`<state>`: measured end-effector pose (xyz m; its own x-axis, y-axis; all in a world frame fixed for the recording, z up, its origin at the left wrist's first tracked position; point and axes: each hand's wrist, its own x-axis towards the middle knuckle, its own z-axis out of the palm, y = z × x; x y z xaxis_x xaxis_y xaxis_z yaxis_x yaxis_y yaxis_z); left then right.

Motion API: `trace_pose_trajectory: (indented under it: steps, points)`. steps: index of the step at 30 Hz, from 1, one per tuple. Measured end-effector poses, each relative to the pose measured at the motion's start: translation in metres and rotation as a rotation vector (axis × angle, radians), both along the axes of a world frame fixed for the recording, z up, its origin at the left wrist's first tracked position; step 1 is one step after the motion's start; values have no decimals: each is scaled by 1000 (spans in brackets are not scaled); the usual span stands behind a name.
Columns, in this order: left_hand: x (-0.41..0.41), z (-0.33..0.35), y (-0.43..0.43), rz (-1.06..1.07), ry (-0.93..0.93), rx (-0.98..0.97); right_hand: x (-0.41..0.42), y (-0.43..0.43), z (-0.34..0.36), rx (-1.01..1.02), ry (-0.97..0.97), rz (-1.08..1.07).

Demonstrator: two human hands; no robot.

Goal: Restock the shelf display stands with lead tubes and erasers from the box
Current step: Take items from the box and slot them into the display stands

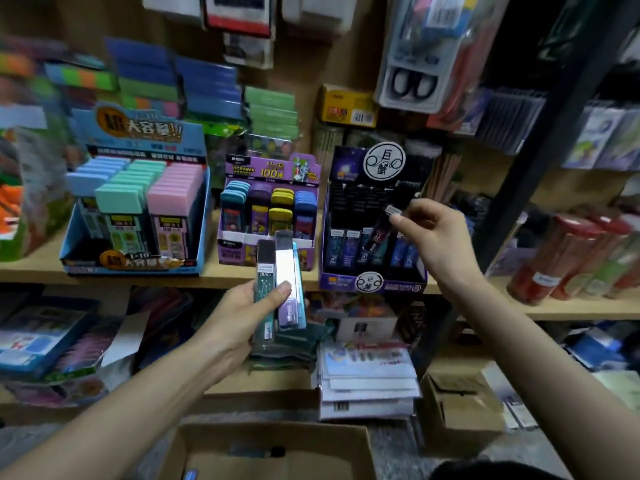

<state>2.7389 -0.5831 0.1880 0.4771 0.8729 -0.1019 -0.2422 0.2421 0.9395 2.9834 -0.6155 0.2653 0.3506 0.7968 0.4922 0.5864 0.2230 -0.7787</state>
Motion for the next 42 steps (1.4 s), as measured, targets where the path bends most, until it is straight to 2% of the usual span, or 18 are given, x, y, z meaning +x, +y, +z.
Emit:
trace_pose_trajectory:
  steps: [3,13,25,31,36,38,41,42]
  points:
    - [0,0,6,-35,19,26,7,13,-2,-57,-111,41]
    - [-1,-5,3,-83,71,50,17,25,-11,-219,-221,137]
    - [0,-4,1,-68,100,81,16,23,0,-245,-344,143]
    - [-1,-4,2,-49,100,108,23,23,-10,-318,-379,98]
    - [-1,-2,0,-49,97,124,14,23,-22,-313,-236,1]
    - [-1,-1,-1,-59,92,125,8,23,-22,-341,-304,-64]
    - [1,0,-2,-59,88,121,-2,16,-8,-495,-596,-195]
    - [1,0,-2,-60,85,117,-7,11,-1,-508,-606,-170]
